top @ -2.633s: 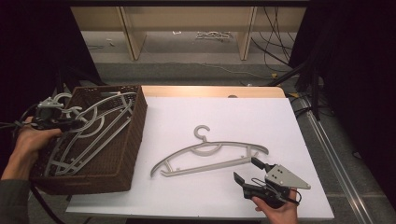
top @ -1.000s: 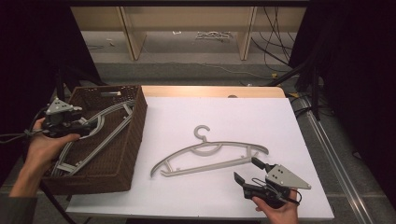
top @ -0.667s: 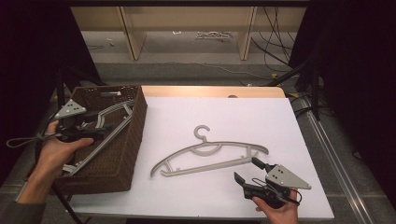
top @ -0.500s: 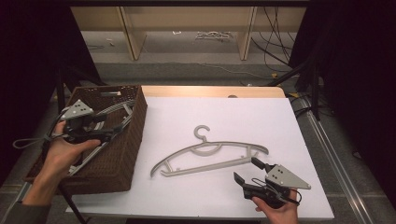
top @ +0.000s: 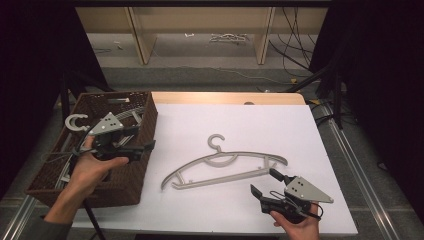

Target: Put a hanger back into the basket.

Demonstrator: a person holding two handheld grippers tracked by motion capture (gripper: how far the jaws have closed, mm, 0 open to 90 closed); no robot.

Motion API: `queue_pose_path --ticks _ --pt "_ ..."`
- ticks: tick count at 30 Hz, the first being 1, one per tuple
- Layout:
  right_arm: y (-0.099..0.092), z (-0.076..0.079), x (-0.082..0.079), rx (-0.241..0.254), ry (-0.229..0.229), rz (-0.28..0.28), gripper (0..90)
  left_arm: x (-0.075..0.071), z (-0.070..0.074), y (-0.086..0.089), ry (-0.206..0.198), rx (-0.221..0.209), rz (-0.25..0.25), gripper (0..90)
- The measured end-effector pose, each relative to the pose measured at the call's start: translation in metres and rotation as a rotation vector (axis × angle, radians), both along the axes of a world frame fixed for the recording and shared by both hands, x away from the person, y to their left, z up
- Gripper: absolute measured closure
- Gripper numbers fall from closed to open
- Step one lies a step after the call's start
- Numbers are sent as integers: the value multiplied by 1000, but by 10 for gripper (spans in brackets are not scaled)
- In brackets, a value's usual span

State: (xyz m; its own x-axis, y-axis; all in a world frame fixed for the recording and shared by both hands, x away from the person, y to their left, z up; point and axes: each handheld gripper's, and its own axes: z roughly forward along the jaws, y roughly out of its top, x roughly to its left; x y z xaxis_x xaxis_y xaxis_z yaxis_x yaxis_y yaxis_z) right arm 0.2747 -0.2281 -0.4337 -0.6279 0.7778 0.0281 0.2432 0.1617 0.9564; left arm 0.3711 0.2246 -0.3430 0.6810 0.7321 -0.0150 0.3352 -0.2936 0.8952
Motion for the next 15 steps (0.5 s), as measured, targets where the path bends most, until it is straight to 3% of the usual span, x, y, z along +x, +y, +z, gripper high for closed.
queue_pose_path --ticks 1,10,13,15 --pt "1 0 1 16 -4 10 220 0 -1 -3 -4 4 -3 225" --pt "0 1 -1 2 3 11 220 -2 -10 -30 -9 0 -43 210" --pt "0 1 -1 -1 4 11 220 -4 -14 -35 -11 -29 -51 203" --pt "0 1 -1 -2 5 9 220 -8 -18 -38 15 -40 -54 200"
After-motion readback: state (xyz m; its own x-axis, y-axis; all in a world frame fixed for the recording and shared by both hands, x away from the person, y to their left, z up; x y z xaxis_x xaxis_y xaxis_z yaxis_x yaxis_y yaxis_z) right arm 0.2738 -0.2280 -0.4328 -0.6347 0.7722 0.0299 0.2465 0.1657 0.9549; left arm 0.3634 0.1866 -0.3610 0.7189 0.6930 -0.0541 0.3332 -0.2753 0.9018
